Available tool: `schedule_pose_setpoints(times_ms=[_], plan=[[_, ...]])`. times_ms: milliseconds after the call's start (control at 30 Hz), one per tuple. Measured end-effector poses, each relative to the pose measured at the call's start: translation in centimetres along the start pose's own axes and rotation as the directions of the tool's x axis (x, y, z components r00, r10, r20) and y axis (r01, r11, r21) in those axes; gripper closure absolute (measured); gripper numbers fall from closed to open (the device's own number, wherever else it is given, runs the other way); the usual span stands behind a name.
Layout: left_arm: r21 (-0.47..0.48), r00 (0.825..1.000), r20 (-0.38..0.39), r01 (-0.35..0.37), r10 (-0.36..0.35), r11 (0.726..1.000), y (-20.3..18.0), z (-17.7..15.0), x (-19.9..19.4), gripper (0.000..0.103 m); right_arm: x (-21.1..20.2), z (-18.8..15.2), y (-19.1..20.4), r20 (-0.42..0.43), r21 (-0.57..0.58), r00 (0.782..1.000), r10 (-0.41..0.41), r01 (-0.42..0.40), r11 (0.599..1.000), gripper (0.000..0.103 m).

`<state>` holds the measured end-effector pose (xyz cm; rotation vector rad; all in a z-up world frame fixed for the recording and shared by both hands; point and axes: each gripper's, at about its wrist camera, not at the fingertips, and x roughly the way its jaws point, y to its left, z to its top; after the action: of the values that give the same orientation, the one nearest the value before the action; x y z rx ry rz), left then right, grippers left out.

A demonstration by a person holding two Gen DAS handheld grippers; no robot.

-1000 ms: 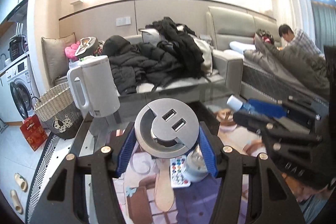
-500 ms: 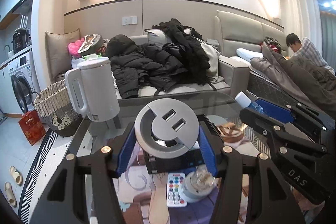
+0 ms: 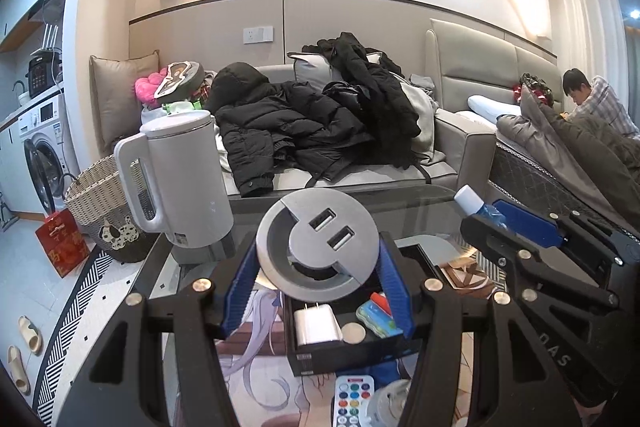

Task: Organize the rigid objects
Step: 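Lower and release USB socket into box while right gripper releases blue bottle inside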

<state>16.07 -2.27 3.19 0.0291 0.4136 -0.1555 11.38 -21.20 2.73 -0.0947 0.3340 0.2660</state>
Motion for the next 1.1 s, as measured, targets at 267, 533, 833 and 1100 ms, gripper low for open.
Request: schedule_pose_setpoints(times_ms=[267, 533, 833, 1100], plan=[[-0.013, 0.999, -0.045, 0.008, -0.008, 1.0, 0.3, 0.6, 2.6, 0.046, 4.3, 0.5, -1.0, -0.054, 0.023, 0.999, 0.01, -0.009, 1.0, 0.071], [-0.026, 0.971, -0.233, 0.043, -0.048, 0.999, 0.6, -1.1, 7.1, 0.046, 9.7, -1.1, -1.3, -0.262, 0.06, 0.964, 0.056, -0.041, 0.997, 0.071], [-0.049, 0.922, -0.371, 0.098, -0.11, 0.994, 0.0, -2.4, 9.2, 0.046, 12.9, -4.3, -1.9, -0.434, 0.102, 0.898, 0.077, -0.035, 0.994, 0.071], [-0.067, 0.899, -0.423, 0.096, -0.115, 0.993, 0.5, -3.2, 10.1, 0.046, 13.3, -5.4, -2.3, -0.475, 0.113, 0.876, 0.086, -0.036, 0.993, 0.071]])
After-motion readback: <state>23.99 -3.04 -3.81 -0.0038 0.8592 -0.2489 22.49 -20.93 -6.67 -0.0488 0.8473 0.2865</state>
